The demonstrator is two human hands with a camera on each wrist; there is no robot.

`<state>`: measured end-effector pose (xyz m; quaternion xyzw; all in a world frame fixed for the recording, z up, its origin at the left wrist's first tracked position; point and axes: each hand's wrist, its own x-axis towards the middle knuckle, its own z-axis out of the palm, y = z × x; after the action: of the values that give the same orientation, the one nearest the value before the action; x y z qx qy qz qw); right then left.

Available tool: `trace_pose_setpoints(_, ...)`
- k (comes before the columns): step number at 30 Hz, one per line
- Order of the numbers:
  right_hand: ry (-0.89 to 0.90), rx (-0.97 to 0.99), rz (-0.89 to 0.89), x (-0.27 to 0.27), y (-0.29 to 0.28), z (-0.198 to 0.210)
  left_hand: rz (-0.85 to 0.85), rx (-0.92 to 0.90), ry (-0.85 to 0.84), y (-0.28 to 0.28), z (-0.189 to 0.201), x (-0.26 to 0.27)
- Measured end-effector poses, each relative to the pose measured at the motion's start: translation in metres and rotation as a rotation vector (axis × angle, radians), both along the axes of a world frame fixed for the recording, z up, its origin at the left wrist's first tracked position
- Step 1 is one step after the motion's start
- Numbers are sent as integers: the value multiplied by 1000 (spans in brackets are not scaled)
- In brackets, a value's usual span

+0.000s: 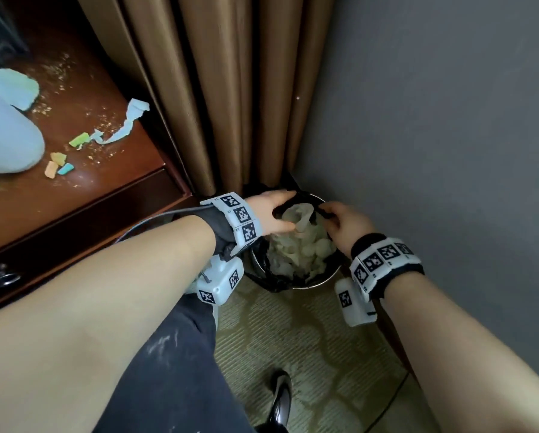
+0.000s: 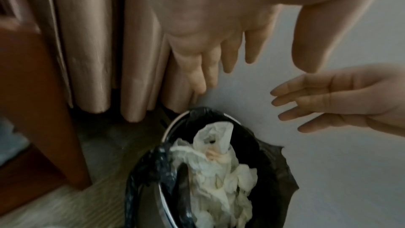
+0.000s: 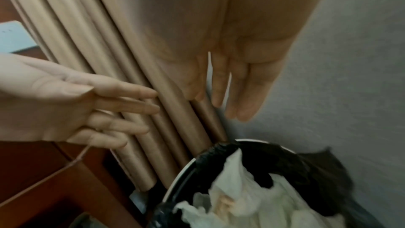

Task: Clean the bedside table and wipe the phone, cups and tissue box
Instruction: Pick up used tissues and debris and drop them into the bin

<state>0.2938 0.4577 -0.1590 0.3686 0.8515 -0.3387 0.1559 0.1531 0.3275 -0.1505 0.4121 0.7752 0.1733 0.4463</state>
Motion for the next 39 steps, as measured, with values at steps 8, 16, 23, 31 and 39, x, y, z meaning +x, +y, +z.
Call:
trace_pose_setpoints(8, 250, 169, 178, -45, -51, 78, 143, 210, 224, -68, 88, -33)
trace_pose_setpoints(16, 320, 207, 402, -136, -137, 121, 309, 166, 395, -192, 131, -81)
trace_pose_setpoints(23, 185, 270, 500, -222, -183, 127, 478, 31, 422, -286, 159, -128)
trace_pose_setpoints(31, -30, 324, 664, -268, -202, 115, 741, 95, 559, -304, 155, -190)
trace_pose_setpoints(39, -68, 281, 741, -286, -197, 119, 527, -173, 549, -266, 128, -232)
